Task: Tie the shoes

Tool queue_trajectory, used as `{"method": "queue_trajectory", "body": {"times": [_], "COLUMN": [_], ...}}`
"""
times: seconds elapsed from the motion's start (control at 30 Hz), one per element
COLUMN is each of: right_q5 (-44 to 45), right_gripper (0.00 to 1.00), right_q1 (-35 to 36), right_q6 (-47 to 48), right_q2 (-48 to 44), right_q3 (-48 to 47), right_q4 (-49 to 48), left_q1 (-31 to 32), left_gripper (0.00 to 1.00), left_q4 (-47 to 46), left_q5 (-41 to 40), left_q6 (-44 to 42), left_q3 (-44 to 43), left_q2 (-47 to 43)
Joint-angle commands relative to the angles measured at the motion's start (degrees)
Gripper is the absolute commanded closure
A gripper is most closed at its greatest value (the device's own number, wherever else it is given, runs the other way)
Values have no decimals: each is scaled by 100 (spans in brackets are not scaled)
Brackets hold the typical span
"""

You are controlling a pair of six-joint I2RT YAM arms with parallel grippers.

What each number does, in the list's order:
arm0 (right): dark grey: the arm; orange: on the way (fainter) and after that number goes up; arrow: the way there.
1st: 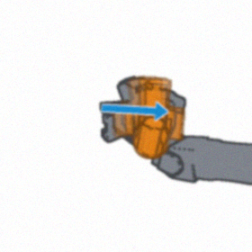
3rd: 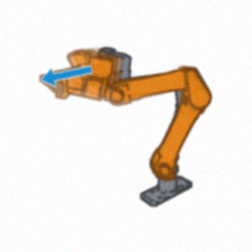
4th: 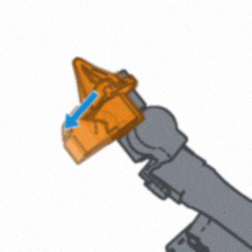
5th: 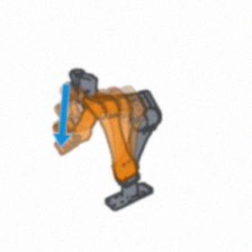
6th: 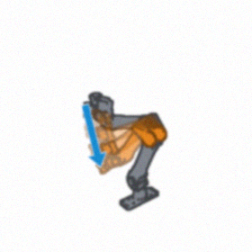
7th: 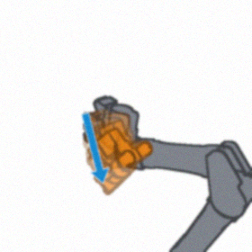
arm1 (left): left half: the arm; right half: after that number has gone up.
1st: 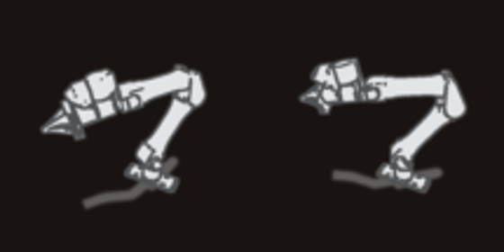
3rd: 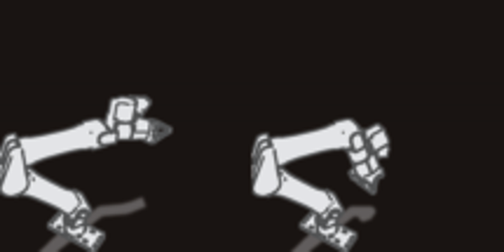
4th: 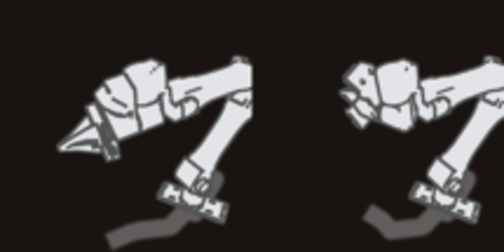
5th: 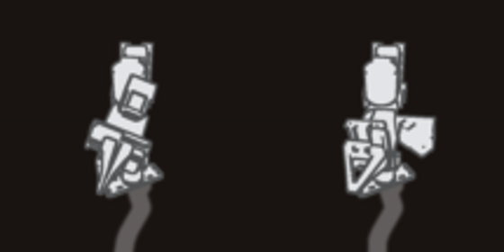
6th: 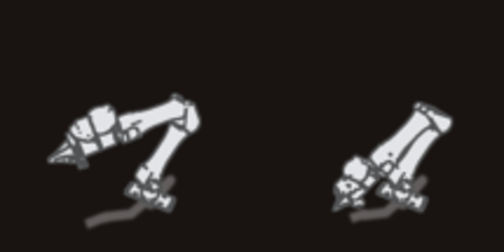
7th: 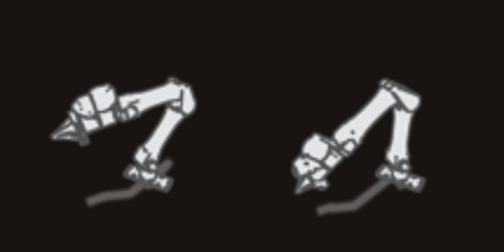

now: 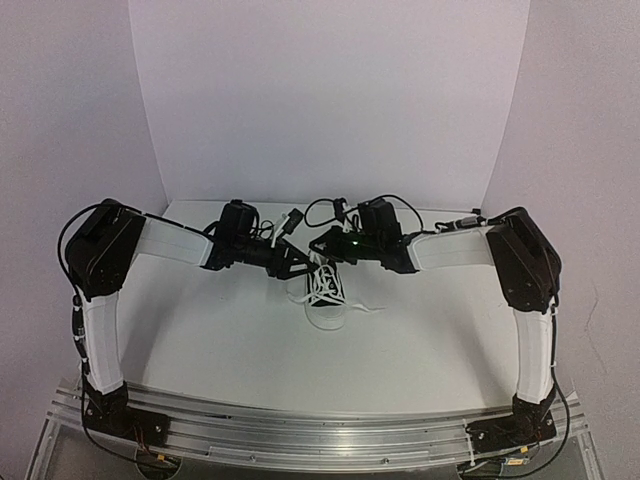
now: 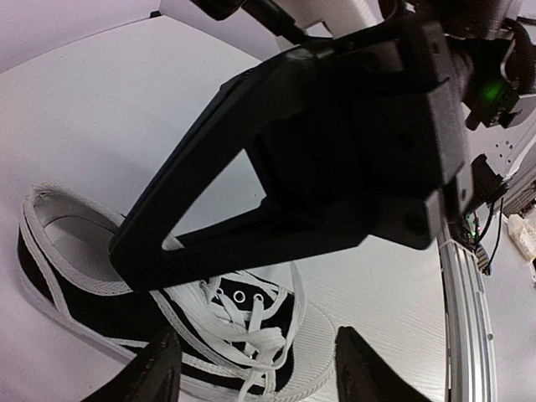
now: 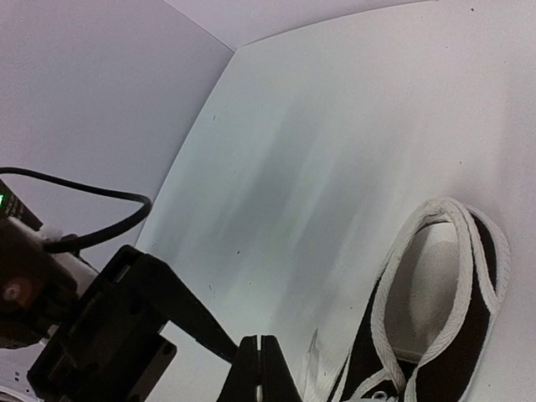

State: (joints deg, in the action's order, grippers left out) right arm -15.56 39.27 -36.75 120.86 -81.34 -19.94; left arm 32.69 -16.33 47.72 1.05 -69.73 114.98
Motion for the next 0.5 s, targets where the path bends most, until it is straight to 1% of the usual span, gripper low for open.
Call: {"method": "queue_trajectory", "body": {"times": [0.0, 0.17, 0.23, 0.3, 0.47], "right_q5": [-173, -265, -285, -324, -407], "right_gripper": [100, 100, 100, 100, 100], "right_q1": [72, 73, 72, 75, 72], "right_q6": [-59, -10, 5, -18, -79], "right_q2": [15, -32, -56, -59, -12], "right_q3": [-167, -141, -101, -100, -134], "right_q4": [-134, -160, -167, -195, -229], "left_q1": [29, 29, 28, 29, 38], "left_gripper": [42, 41, 48, 58, 76], "left_q4": [-549, -770, -844, -911, -1108], "left_q5": [-83, -234, -168, -120, 14], "left_q6": [697, 784, 788, 783, 803], "left_q3": [-504, -542, -558, -572, -618], "left_q2": [276, 368, 421, 496, 644]}}
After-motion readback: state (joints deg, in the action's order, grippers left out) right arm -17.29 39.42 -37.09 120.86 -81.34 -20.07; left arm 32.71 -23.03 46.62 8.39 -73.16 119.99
